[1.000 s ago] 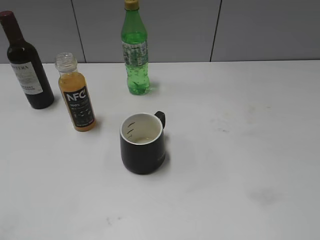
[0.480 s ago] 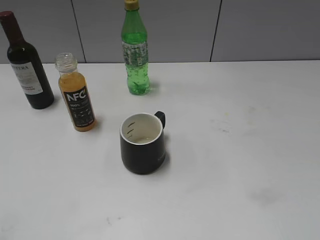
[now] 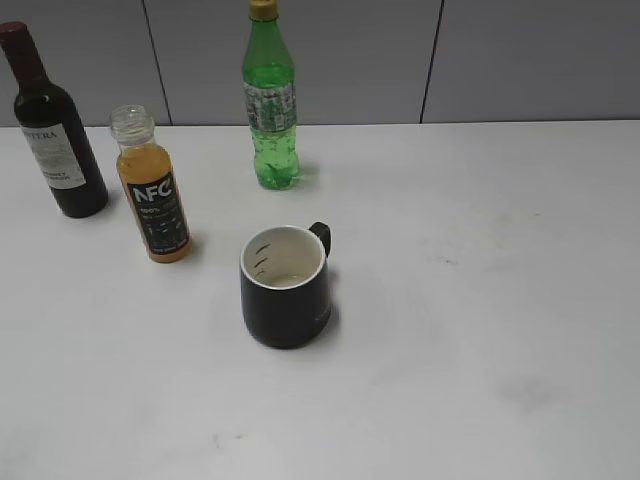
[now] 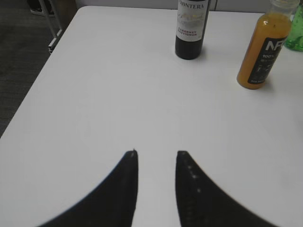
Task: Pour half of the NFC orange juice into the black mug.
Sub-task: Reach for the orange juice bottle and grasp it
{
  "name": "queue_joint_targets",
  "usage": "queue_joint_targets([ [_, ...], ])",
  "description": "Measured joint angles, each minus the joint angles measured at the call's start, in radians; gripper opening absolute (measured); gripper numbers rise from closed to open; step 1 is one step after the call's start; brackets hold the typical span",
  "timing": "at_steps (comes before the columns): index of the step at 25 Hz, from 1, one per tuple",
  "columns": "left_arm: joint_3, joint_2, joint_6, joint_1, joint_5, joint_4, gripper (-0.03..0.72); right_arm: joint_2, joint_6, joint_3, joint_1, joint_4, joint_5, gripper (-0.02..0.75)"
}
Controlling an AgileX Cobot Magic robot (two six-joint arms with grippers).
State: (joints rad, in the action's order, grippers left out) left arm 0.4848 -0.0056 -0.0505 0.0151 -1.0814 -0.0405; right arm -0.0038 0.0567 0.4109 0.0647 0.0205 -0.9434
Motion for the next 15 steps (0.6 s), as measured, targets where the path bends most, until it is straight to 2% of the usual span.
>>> queue_joint_targets([
  [5,0.0,0.0,0.0,0.0,0.0,0.001,0.244,0.0,0.0,0.0,0.0,0.0,0.0,0.577],
  [7,0.0,0.0,0.0,0.0,0.0,0.004,0.333,0.0,0.0,0.0,0.0,-0.001,0.0,0.577],
  [9,0.0,0.0,0.0,0.0,0.0,0.004,0.517,0.0,0.0,0.0,0.0,-0.001,0.0,0.577],
  [10,0.0,0.0,0.0,0.0,0.0,0.005,0.572,0.0,0.0,0.0,0.0,-0.001,0.0,0.577],
  [12,0.0,0.0,0.0,0.0,0.0,0.007,0.627,0.0,0.0,0.0,0.0,-0.001,0.0,0.577],
  [15,0.0,0.0,0.0,0.0,0.0,0.007,0.648,0.0,0.0,0.0,0.0,-0.002,-0.001,0.577],
])
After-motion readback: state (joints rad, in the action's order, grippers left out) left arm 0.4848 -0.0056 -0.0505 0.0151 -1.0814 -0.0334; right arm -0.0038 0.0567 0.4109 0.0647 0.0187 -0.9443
